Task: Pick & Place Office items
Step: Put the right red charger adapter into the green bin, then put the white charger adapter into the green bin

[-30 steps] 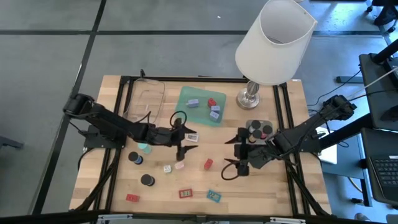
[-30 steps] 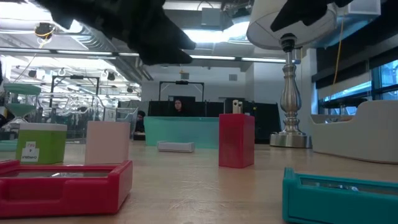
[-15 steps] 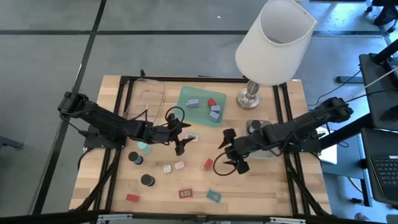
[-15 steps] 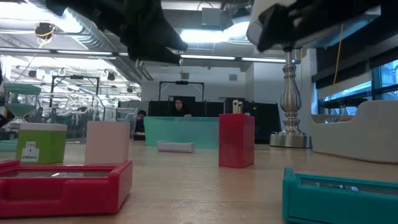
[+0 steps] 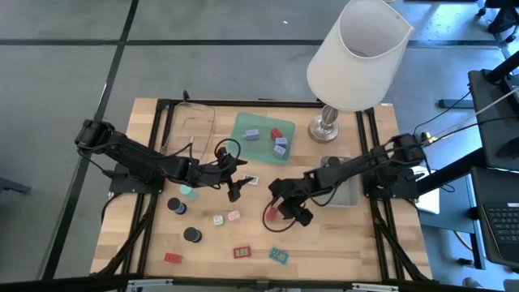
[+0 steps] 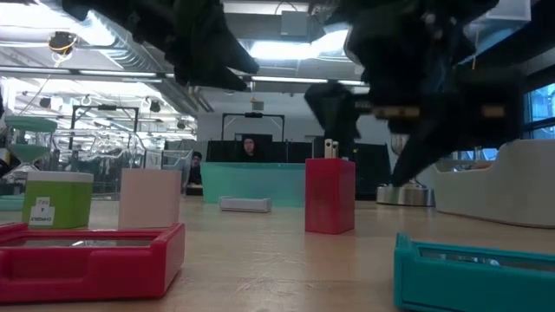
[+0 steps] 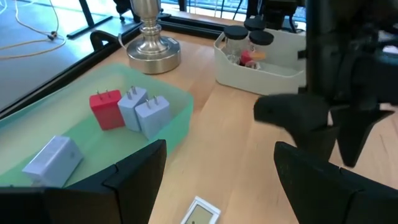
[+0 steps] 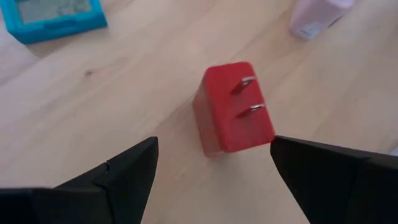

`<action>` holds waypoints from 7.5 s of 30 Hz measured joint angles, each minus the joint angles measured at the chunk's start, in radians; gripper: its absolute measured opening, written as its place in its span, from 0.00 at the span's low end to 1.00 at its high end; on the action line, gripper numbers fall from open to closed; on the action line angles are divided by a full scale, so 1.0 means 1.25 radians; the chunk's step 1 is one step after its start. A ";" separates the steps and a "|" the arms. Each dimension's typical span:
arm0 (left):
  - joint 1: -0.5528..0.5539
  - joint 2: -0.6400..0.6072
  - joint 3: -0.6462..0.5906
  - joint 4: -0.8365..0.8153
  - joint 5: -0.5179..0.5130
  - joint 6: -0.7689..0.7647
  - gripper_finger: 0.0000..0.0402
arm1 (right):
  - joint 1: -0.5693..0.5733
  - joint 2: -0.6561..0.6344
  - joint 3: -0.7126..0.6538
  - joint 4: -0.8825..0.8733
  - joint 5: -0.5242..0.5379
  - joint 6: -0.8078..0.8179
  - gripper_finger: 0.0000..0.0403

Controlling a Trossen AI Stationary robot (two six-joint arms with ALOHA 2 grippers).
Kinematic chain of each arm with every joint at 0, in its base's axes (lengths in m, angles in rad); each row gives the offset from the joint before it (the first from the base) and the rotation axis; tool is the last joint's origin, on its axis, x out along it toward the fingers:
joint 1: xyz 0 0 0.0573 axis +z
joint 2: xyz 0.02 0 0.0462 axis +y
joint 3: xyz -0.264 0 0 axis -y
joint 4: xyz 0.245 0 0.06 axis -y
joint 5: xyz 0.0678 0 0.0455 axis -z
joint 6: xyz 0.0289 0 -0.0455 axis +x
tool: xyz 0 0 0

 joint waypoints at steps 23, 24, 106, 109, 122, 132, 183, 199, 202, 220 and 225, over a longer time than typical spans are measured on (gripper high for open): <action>0.000 0.000 0.000 -0.065 0.001 0.000 0.73 | -0.012 0.098 0.001 0.188 -0.115 0.087 0.70; 0.000 0.000 0.000 -0.071 0.001 0.000 0.73 | -0.012 0.098 0.001 0.189 -0.115 0.092 0.67; 0.035 0.001 -0.001 -0.101 -0.068 0.007 0.73 | -0.288 0.063 0.000 0.198 0.384 0.748 0.46; 0.035 0.001 -0.001 -0.101 -0.068 0.007 0.73 | -0.289 0.063 0.000 0.201 0.392 0.734 0.54; 0.034 0.001 -0.001 -0.124 0.121 -0.029 0.73 | -0.294 -0.107 -0.001 0.099 0.394 0.715 0.69; -0.108 0.001 -0.001 -0.140 0.243 -0.068 0.73 | -0.229 -0.228 0.000 0.021 0.394 0.715 0.69; -0.168 0.244 0.000 -0.112 0.282 -0.336 0.67 | 0.011 -0.229 -0.017 -0.025 0.675 0.797 0.69; -0.082 0.190 0.000 -0.078 0.360 -0.324 0.28 | 0.011 -0.229 -0.017 -0.022 0.630 0.794 0.69; -0.037 0.131 0.000 -0.077 0.300 -0.275 0.29 | 0.011 -0.229 -0.018 -0.022 0.620 0.794 0.69; 0.415 0.056 0.000 -0.094 0.223 -0.164 0.31 | 0.011 -0.229 -0.018 -0.033 0.621 0.790 0.69; 0.455 0.115 0.000 -0.096 0.297 -0.155 0.31 | 0.011 -0.229 -0.018 -0.041 0.625 0.788 0.69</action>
